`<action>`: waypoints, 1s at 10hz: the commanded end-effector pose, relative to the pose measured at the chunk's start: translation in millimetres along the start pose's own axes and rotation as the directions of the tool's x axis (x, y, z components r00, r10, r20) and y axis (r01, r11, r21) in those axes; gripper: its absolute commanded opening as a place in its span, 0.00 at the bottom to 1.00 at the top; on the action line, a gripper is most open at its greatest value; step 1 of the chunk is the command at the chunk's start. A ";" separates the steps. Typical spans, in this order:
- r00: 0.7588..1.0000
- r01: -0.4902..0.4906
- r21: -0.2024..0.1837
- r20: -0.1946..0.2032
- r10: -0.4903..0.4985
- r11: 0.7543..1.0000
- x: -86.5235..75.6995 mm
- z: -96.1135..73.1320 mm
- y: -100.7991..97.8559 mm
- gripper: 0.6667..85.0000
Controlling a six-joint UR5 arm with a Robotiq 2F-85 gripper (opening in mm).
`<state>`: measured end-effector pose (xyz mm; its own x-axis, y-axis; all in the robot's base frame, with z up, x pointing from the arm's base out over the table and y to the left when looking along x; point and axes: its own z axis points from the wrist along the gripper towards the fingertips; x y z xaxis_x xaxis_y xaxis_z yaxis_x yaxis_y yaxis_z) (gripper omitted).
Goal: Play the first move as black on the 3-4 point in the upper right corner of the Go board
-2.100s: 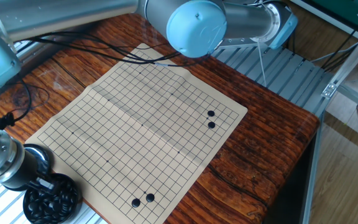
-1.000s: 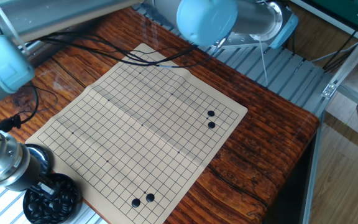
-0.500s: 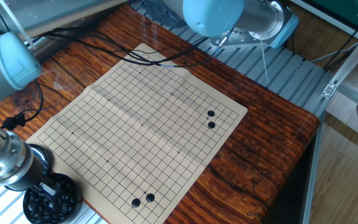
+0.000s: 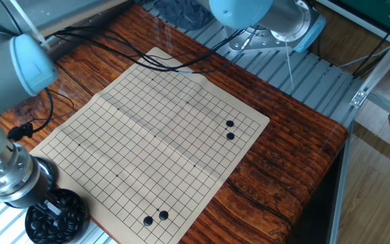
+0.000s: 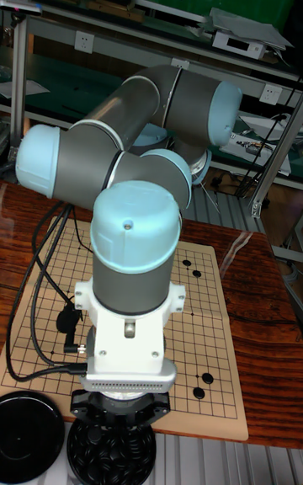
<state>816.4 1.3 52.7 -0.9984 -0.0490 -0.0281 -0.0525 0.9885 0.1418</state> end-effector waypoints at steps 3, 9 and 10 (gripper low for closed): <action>0.999 0.046 0.034 0.019 -0.047 0.998 2.8 -0.7 -0.6 0.24; 0.992 0.120 0.074 0.032 -0.123 0.990 9.2 4.0 -7.1 0.24; 0.991 0.128 0.075 0.036 -0.131 0.989 9.6 6.8 -7.9 0.24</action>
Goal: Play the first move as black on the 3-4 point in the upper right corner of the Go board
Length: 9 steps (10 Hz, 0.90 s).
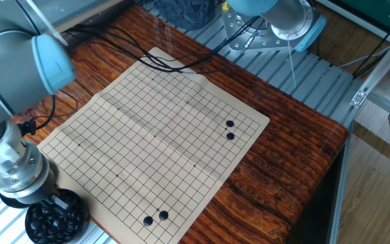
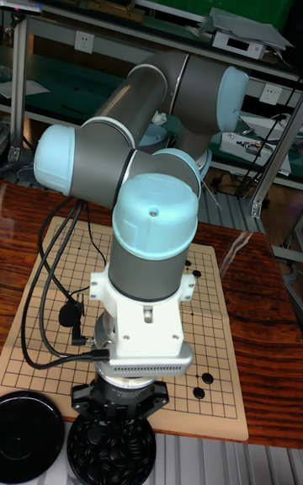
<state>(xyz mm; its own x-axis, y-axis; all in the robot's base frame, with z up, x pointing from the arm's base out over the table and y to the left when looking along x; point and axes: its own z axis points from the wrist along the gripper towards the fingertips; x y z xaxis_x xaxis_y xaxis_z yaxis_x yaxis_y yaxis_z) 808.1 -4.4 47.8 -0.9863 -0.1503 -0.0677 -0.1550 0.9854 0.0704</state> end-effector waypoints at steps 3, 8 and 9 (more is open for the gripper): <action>0.999 0.054 -0.002 0.002 -0.054 0.999 5.9 5.2 -1.7 0.24; 0.996 0.090 -0.043 -0.012 -0.091 0.995 8.0 3.9 0.0 0.24; 0.996 0.087 -0.050 -0.011 -0.087 0.995 8.2 3.4 1.3 0.24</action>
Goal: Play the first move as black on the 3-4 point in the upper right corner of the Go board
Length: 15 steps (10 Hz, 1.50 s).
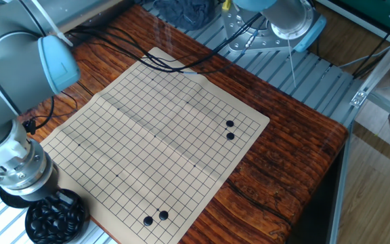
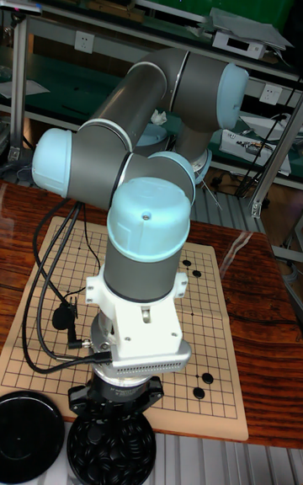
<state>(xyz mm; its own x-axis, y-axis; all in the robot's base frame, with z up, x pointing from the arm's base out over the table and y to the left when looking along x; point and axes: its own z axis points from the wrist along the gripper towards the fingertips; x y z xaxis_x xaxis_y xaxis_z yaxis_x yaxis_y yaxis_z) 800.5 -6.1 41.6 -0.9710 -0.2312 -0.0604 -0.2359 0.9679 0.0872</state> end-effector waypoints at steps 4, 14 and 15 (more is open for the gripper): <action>1.000 -0.005 -0.036 0.006 0.006 0.999 -2.5 -0.7 3.9 0.20; 0.984 -0.174 -0.078 0.033 0.177 0.982 -18.0 2.6 6.9 0.23; 0.986 -0.168 -0.060 0.014 0.169 0.984 -11.8 2.5 3.7 0.23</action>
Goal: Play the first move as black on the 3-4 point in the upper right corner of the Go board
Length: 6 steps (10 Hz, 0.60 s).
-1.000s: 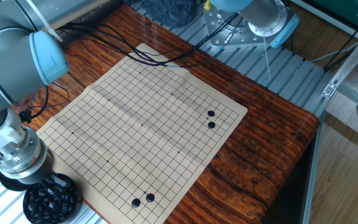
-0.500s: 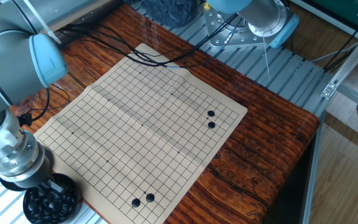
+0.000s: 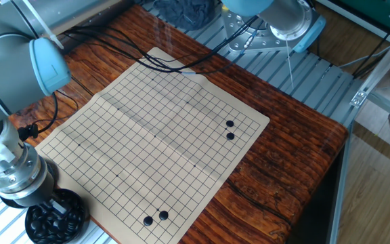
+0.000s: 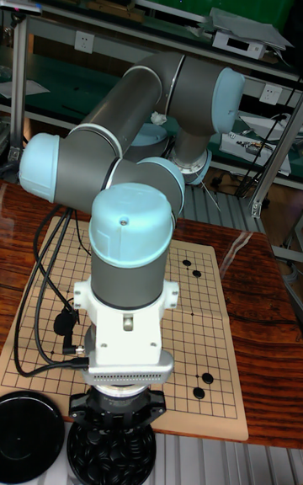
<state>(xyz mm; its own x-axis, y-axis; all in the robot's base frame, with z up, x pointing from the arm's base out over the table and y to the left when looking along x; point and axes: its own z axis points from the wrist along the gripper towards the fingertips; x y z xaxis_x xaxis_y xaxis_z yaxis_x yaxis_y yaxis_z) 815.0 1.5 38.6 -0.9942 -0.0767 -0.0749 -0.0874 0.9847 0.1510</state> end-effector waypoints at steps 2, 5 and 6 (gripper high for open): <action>0.999 -0.009 0.016 -0.032 0.009 1.000 9.4 -2.7 -4.9 0.23; 1.000 -0.007 0.046 -0.026 0.008 0.999 12.2 -5.9 -7.4 0.23; 1.000 -0.007 0.040 -0.022 0.008 0.999 11.3 -5.9 -5.9 0.23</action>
<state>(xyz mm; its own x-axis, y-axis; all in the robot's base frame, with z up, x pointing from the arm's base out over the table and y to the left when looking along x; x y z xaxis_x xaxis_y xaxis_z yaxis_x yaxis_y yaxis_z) 805.0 -7.2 39.9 -0.9957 -0.0795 -0.0482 -0.0844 0.9904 0.1094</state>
